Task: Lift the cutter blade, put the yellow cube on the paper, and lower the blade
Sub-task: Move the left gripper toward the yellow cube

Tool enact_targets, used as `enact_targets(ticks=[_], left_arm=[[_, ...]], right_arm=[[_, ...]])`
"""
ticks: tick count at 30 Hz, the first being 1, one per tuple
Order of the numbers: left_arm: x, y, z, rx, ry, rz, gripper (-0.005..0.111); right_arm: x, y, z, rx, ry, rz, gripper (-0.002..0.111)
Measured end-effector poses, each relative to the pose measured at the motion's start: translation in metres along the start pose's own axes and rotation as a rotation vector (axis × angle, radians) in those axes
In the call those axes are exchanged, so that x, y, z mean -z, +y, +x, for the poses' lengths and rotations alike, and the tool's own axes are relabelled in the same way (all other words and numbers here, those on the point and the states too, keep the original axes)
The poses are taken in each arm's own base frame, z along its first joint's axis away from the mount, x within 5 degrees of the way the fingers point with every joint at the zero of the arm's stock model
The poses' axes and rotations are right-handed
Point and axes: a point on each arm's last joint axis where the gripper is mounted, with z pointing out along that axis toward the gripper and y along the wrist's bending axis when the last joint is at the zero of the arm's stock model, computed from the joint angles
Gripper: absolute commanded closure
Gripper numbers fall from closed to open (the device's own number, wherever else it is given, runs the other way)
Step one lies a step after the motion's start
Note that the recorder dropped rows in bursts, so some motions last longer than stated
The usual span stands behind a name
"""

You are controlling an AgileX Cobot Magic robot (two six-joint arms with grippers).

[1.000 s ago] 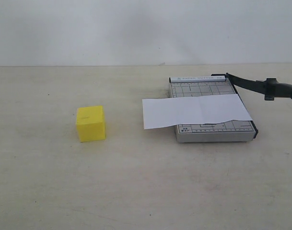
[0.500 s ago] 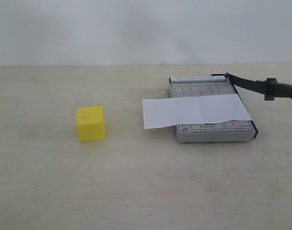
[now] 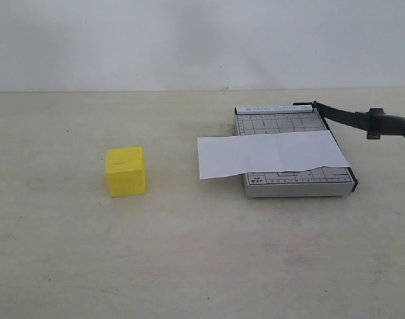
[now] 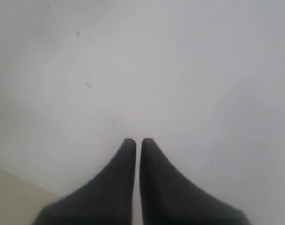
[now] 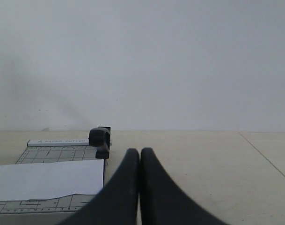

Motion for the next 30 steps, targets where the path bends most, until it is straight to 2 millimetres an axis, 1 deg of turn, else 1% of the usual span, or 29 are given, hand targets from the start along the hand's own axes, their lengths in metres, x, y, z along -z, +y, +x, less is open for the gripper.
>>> enact_targets(ticks=[1, 2, 3, 4, 5, 6, 7, 9, 11, 12, 13, 15, 16, 19, 22, 26, 30], left_arm=[[0.001, 0.000, -0.013, -0.049, -0.024, 0.010, 0.085], [-0.002, 0.000, -0.034, -0.121, -0.012, 0.034, 0.076], [-0.011, -0.001, -0.045, -0.179, 0.037, 0.062, 0.067], [-0.021, -0.002, -0.051, -0.227, 0.088, 0.096, 0.057], [-0.037, -0.006, -0.056, -0.291, 0.164, 0.153, 0.050], [-0.051, -0.010, -0.059, -0.350, 0.229, 0.210, 0.047], [-0.071, -0.018, -0.060, -0.380, 0.306, 0.286, 0.045], [-0.109, -0.031, -0.055, -0.408, 0.440, 0.385, 0.045], [-0.144, -0.043, -0.037, -0.387, 0.578, 0.446, 0.045], [-0.153, -0.046, -0.031, -0.379, 0.613, 0.459, 0.045], [-0.166, -0.050, -0.022, -0.373, 0.660, 0.473, 0.045], [-0.181, -0.056, -0.007, -0.361, 0.741, 0.500, 0.045], [-0.190, -0.059, 0.003, -0.355, 0.799, 0.519, 0.044], [-0.208, -0.066, 0.025, -0.350, 0.916, 0.561, 0.042], [-0.223, -0.071, 0.036, -0.344, 0.971, 0.580, 0.042], [-0.235, -0.074, 0.033, -0.326, 0.953, 0.576, 0.042], [-0.239, -0.074, 0.030, -0.324, 0.914, 0.559, 0.042]], right_arm=[[0.000, 0.000, 0.000, 0.000, 0.000, 0.000, 0.108], [0.000, 0.000, 0.000, 0.000, 0.000, 0.000, 0.108], [0.000, 0.000, 0.000, 0.000, 0.000, 0.000, 0.108], [0.000, 0.000, 0.000, 0.000, 0.000, 0.000, 0.108], [0.000, 0.000, 0.000, 0.000, 0.000, 0.000, 0.108], [0.000, 0.000, 0.000, 0.000, 0.000, 0.000, 0.108], [0.000, 0.000, 0.000, 0.000, 0.000, 0.000, 0.108], [0.000, 0.000, 0.000, 0.000, -0.002, 0.000, 0.108], [0.000, 0.000, 0.000, 0.000, -0.002, 0.000, 0.108], [0.000, 0.000, 0.000, 0.000, -0.002, 0.000, 0.108], [0.000, 0.000, 0.000, 0.000, -0.002, 0.000, 0.108], [0.000, 0.000, 0.000, 0.000, -0.002, 0.000, 0.108], [0.000, 0.000, 0.000, 0.000, -0.002, 0.000, 0.108], [0.000, 0.000, 0.000, 0.000, -0.002, 0.000, 0.108], [0.000, 0.000, 0.000, 0.000, -0.002, 0.000, 0.108], [0.000, 0.000, 0.000, 0.000, -0.002, 0.000, 0.108], [0.000, 0.000, 0.000, 0.000, -0.002, 0.000, 0.108]])
